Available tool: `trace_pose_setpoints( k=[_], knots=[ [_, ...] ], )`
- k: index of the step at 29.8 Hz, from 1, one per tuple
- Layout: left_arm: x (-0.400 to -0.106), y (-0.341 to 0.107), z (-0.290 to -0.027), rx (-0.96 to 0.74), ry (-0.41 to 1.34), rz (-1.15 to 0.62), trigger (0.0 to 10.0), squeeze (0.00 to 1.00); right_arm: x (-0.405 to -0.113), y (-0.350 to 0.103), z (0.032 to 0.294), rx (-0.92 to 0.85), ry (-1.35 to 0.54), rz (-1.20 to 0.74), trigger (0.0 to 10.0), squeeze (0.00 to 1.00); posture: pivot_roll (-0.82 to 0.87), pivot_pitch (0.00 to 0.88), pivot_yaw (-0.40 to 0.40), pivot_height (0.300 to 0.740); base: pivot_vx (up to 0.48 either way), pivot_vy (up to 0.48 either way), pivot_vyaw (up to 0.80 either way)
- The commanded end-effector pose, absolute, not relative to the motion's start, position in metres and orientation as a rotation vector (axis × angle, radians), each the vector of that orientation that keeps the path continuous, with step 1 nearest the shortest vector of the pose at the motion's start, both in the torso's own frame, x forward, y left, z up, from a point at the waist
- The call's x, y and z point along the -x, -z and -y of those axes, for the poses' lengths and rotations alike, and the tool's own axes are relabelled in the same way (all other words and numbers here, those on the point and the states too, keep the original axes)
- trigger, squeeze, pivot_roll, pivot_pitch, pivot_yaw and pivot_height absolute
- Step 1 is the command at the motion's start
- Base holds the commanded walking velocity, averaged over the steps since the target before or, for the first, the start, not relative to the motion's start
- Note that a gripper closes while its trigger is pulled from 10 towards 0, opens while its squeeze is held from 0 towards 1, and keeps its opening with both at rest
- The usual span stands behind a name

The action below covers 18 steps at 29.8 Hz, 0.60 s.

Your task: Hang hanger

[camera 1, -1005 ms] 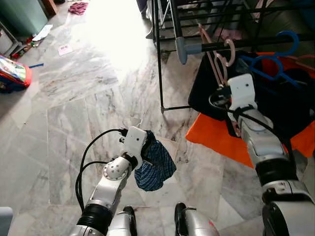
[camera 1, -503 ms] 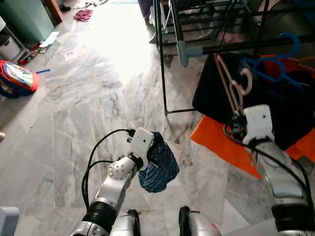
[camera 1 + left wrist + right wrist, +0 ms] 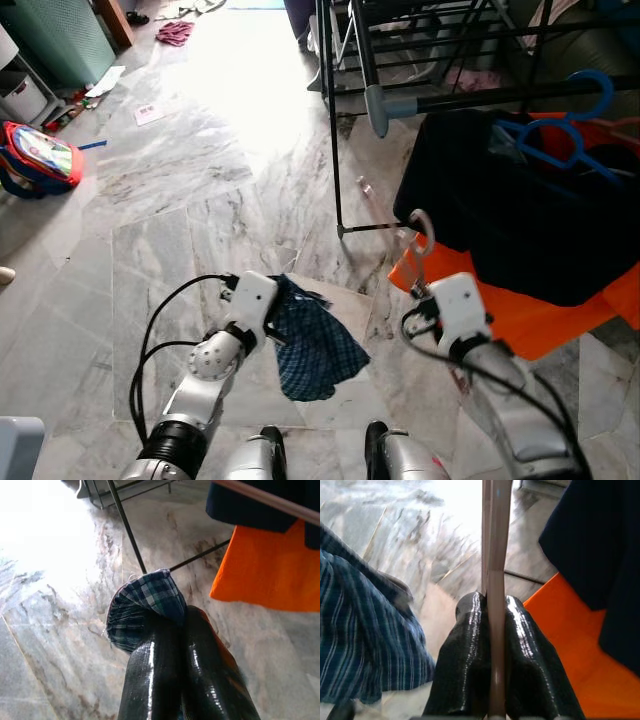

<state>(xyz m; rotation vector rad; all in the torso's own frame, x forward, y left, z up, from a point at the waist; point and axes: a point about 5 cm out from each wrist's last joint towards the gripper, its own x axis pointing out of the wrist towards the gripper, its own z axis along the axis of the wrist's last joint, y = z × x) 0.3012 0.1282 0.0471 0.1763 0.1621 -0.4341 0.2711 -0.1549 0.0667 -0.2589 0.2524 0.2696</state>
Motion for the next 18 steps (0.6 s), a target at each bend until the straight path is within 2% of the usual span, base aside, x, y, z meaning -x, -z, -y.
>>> trace_pose_setpoints(
  k=[1, 6, 10, 12, 18],
  knots=[
    [-0.293, -0.039, -0.127, -0.177, 0.470, -0.183, 10.0, 0.00, -0.266, -0.060, 0.153, 0.262, -0.255, -0.260, 10.0, 0.00, -0.09, 0.200, 0.063, 0.740, 0.000, 0.000, 0.00],
    [-0.282, -0.037, -0.129, -0.177, 0.503, -0.167, 10.0, 0.00, -0.262, -0.057, 0.156, 0.256, -0.179, -0.229, 10.0, 0.00, -0.08, 0.198, 0.049, 0.740, 0.000, 0.000, 0.00],
    [-0.275, -0.035, -0.132, -0.153, 0.487, -0.167, 10.0, 0.00, -0.256, -0.051, 0.165, 0.170, -0.080, -0.258, 10.0, 0.00, -0.08, 0.200, 0.050, 0.740, 0.000, 0.000, 0.00],
    [-0.274, -0.038, -0.131, -0.152, 0.484, -0.161, 10.0, 0.00, -0.253, -0.053, 0.165, 0.181, -0.101, -0.225, 10.0, 0.00, -0.08, 0.201, 0.043, 0.740, 0.000, 0.000, 0.00],
    [-0.275, -0.044, -0.139, -0.111, 0.333, -0.134, 10.0, 0.00, -0.245, -0.051, 0.163, 0.102, -0.081, -0.256, 10.0, 0.00, -0.09, 0.227, 0.020, 0.740, 0.000, 0.000, 0.00]
  ],
)
